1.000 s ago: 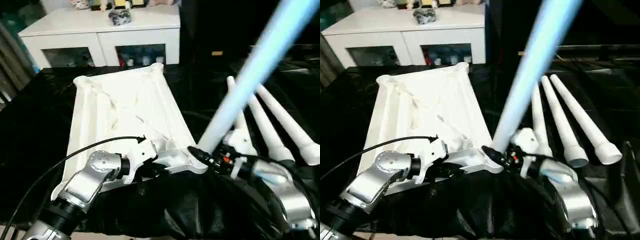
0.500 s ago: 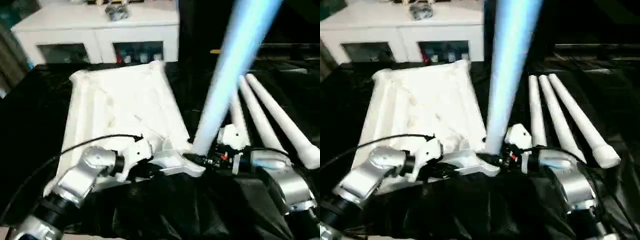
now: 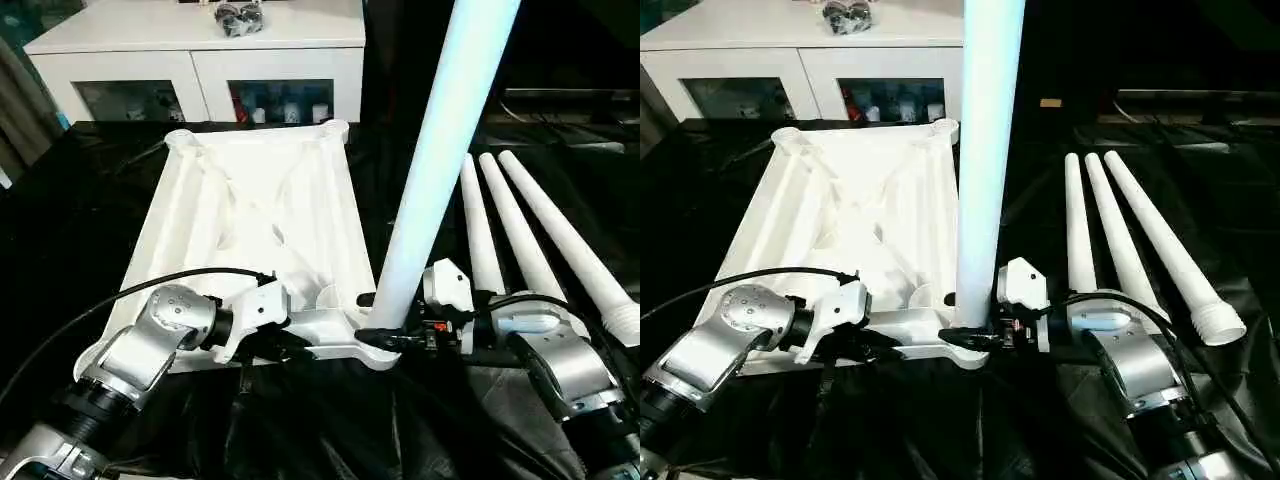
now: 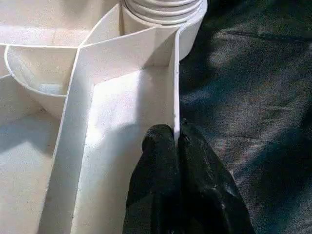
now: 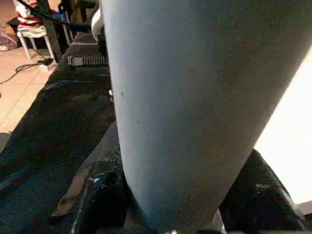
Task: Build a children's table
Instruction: Insert table leg to table base
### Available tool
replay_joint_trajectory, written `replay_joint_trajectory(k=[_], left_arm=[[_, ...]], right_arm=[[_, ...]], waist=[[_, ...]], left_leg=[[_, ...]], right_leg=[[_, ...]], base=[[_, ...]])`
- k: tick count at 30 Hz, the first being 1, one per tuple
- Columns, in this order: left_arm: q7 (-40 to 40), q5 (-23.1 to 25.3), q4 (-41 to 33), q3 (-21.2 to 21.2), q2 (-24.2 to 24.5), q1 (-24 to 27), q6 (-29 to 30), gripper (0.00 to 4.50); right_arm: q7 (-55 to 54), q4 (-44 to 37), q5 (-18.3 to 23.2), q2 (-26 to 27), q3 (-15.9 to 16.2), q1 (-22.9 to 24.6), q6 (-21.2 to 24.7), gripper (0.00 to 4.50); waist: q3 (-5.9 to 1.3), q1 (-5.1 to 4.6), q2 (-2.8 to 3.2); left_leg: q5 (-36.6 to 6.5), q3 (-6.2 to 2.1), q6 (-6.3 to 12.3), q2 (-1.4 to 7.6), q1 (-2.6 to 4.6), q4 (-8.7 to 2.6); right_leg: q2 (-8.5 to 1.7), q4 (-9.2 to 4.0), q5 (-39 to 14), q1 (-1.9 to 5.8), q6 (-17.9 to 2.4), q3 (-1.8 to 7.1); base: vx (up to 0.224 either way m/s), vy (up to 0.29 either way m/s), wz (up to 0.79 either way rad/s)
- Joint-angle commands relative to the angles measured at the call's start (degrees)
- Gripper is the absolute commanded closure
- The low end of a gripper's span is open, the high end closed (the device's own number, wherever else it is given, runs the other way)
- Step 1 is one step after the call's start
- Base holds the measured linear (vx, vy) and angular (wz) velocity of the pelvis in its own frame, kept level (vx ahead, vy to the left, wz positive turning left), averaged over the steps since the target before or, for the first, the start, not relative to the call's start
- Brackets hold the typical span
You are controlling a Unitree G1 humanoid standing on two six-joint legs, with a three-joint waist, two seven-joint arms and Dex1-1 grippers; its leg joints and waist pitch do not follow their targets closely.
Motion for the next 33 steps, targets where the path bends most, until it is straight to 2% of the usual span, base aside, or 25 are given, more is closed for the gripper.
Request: replay_joint_trajectory(k=[1, 2, 4, 5, 6, 7, 8, 9, 10, 11, 13, 15, 18, 19, 22, 23, 25, 26, 28, 33], left_arm=[[0.9, -0.7, -1.4, 1.6, -0.2, -1.0, -0.1, 4.5], [2.6, -0.8, -1.8, 2.3, -0.9, -0.7, 0.7, 4.5], [6.4, -1.0, -2.6, 3.7, -2.5, -0.1, 2.2, 4.5], [9.8, -1.0, -3.3, 4.9, -4.1, 0.3, 3.7, 4.5], [14.0, -0.9, -4.5, 6.4, -6.1, 0.8, 5.3, 4.5], [17.3, -0.8, -5.8, 7.5, -7.8, 1.2, 7.1, 4.5], [19.8, -0.6, -7.5, 8.2, -9.1, 1.9, 8.8, 4.5], [20.9, -0.5, -8.3, 8.4, -9.6, 2.2, 9.6, 4.5], [22.7, 0.0, -9.8, 8.6, -10.6, 2.9, 10.8, 4.5], [24.7, 0.6, -11.5, 8.9, -11.6, 3.6, 12.3, 4.5], [26.4, 1.2, -13.1, 8.9, -12.7, 4.4, 13.3, 4.5], [31.3, 3.1, -17.3, 7.3, -17.0, 6.3, 16.0, 4.5], [34.1, 4.2, -19.1, 5.1, -20.4, 7.4, 17.0, 4.5], [34.1, 4.2, -19.1, 5.1, -20.4, 7.4, 17.0, 4.5], [35.8, 4.9, -19.2, 3.1, -21.2, 7.4, 17.9, 4.5], [36.0, 5.0, -19.0, 2.7, -21.2, 7.2, 17.9, 4.5], [36.1, 5.4, -18.9, 2.8, -21.4, 7.0, 18.3, 4.5], [36.1, 5.5, -19.0, 2.8, -21.5, 7.0, 18.4, 4.5], [35.9, 6.1, -19.1, 3.0, -21.1, 7.0, 18.7, 4.5], [35.7, 5.6, -18.6, 3.1, -19.9, 6.7, 18.5, 4.5]], right_arm=[[-1.2, 7.2, -5.7, 1.0, 5.7, 3.1, 2.7, 2.57], [-3.0, 7.9, -5.6, 1.8, 4.7, 2.9, 2.4, 2.57], [-7.2, 9.6, -6.2, 3.2, 3.1, 2.4, 1.5, 2.57], [-9.9, 10.6, -6.8, 4.0, 2.3, 2.0, 1.1, 2.57], [-13.4, 11.5, -7.2, 5.1, 1.0, 1.7, 1.2, 2.57], [-16.0, 12.2, -7.3, 6.1, 0.0, 1.4, 1.3, 2.57], [-18.9, 12.7, -7.6, 7.0, -0.9, 1.3, 1.4, 2.57], [-20.2, 13.1, -7.7, 7.5, -1.4, 1.2, 1.4, 2.57], [-22.3, 13.6, -7.9, 8.3, -2.0, 1.1, 1.7, 2.57], [-24.7, 14.1, -8.1, 9.1, -2.6, 1.0, 2.0, 2.57], [-27.1, 14.8, -8.3, 9.9, -3.3, 0.9, 2.5, 2.57], [-33.8, 16.7, -8.2, 13.0, -5.1, 0.5, 3.7, 2.57], [-35.3, 16.0, -8.4, 15.1, -5.2, 0.8, 4.3, 2.57], [-35.3, 16.0, -8.4, 15.1, -5.2, 0.8, 4.3, 2.57], [-35.7, 14.6, -8.4, 16.4, -4.3, 1.3, 4.9, 2.57], [-35.7, 14.3, -8.4, 16.5, -4.0, 1.4, 5.0, 2.57], [-35.7, 14.1, -8.5, 16.7, -3.6, 1.4, 5.0, 2.57], [-35.8, 14.2, -8.5, 16.7, -3.6, 1.4, 5.0, 2.57], [-36.1, 14.1, -8.9, 16.8, -3.4, 1.3, 5.0, 2.57], [-37.5, 15.0, -10.2, 17.0, -3.4, 0.5, 5.4, 2.57]], waist=[[-1.19, 0.17, -0.05], [-1.1, 0.12, -0.16], [-0.89, 0.0, 0.04], [-0.8, -0.1, -0.1], [-0.77, -0.37, 0.12], [-0.72, -0.6, 0.13], [-0.7, -0.76, -0.01], [-0.78, -0.86, -0.07], [-0.67, -1.0, 0.03], [-0.85, -1.05, 0.16], [-0.85, -0.9, 0.09], [-1.04, -0.82, 0.27], [-1.54, -0.74, 0.11], [-1.7, -0.66, 0.19], [-2.03, -0.53, 0.23], [-1.96, -0.5, 0.18], [-1.84, -0.53, 0.31], [-1.75, -0.57, 0.41], [-1.74, -0.61, 0.42], [-1.89, -0.75, 0.41]], left_leg=[[-12.8, -1.81, 3.74, 5.26, 0.04, -5.55], [-14.3, -1.8, 2.98, 5.23, 0.13, -5.64], [-16.6, -1.97, 1.51, 5.22, 0.12, -5.94], [-17.5, -1.96, 1.05, 5.25, 0.17, -6.05], [-19.6, -2.02, -0.56, 5.17, 0.36, -6.11], [-19.9, -2.09, -1.04, 5.21, 0.28, -6.17], [-20.4, -2.25, -1.14, 5.05, 0.23, -6.17], [-20.2, -2.23, -1.16, 5.12, 0.21, -6.2], [-19.9, -2.29, -0.79, 4.99, -0.12, -6.22], [-19.7, -2.12, -0.91, 5.2, 0.13, -6.13], [-18.9, -1.83, 0.02, 4.86, 0.31, -5.86], [-16.3, -1.76, 0.82, 4.87, 0.0, -5.82], [-10.5, -1.61, 2.72, 4.87, -0.35, -5.27], [-9.7, -1.52, 3.25, 4.84, -0.2, -5.11], [-6.3, -1.43, 5.31, 4.71, -0.36, -4.77], [-6.4, -1.43, 5.81, 4.71, -0.4, -4.79], [-8.2, -1.44, 5.62, 4.78, -0.36, -4.96], [-9.9, -1.42, 4.97, 4.88, -0.2, -5.13], [-11.2, -1.49, 3.97, 4.93, -0.11, -5.26], [-9.9, -1.52, 3.68, 4.8, -0.21, -5.2]], right_leg=[[-4.55, -4.27, -5.8, 1.62, -17.3, 2.26], [-4.69, -4.51, -8.7, 1.66, -16.9, 2.39], [-4.73, -4.78, -13.5, 1.61, -15.9, 2.42], [-4.71, -4.95, -15.1, 1.51, -15.4, 2.45], [-4.73, -5.06, -19.1, 1.27, -14.3, 2.51], [-4.78, -5.09, -19.7, 1.27, -14.2, 2.52], [-4.72, -5.41, -21.9, 1.17, -13.2, 2.44], [-4.73, -5.41, -21.8, 1.17, -12.9, 2.53], [-4.6, -5.46, -21.7, 1.13, -12.5, 2.48], [-4.57, -5.49, -20.0, 0.99, -12.7, 2.58], [-4.37, -5.73, -18.9, 0.74, -13.0, 2.65], [-4.45, -5.6, -16.5, 1.03, -13.4, 2.67], [-4.25, -4.86, -6.9, 1.63, -15.1, 2.43], [-4.19, -4.77, -5.3, 1.59, -15.4, 2.42], [-4.08, -4.29, 0.4, 1.97, -16.4, 2.08], [-4.13, -4.33, 0.6, 2.04, -16.3, 2.03], [-4.2, -4.58, -2.4, 2.01, -16.1, 1.99], [-4.17, -4.82, -5.2, 1.87, -15.8, 2.0], [-4.13, -4.94, -7.3, 1.82, -15.4, 2.05], [-4.08, -4.65, -3.8, 1.93, -15.4, 2.0]], base=[[0.0, 0.0, 0.0], [0.0, 0.0, 0.0], [0.0, 0.0, 0.0], [0.0, 0.0, 0.0], [0.0, 0.0, 0.0], [-0.066, 0.013, -0.08], [0.0, 0.0, 0.0], [0.0, 0.0, 0.0], [0.0, 0.0, 0.0], [0.0, 0.0, 0.0], [0.0, 0.0, 0.0], [0.0, 0.0, 0.0], [0.0, 0.0, 0.0], [0.0, 0.0, 0.0], [0.0, 0.0, 0.0], [0.0, 0.0, 0.0], [0.0, 0.0, 0.0], [0.0, 0.0, 0.0], [0.0, 0.0, 0.0], [0.0, 0.0, 0.0]])
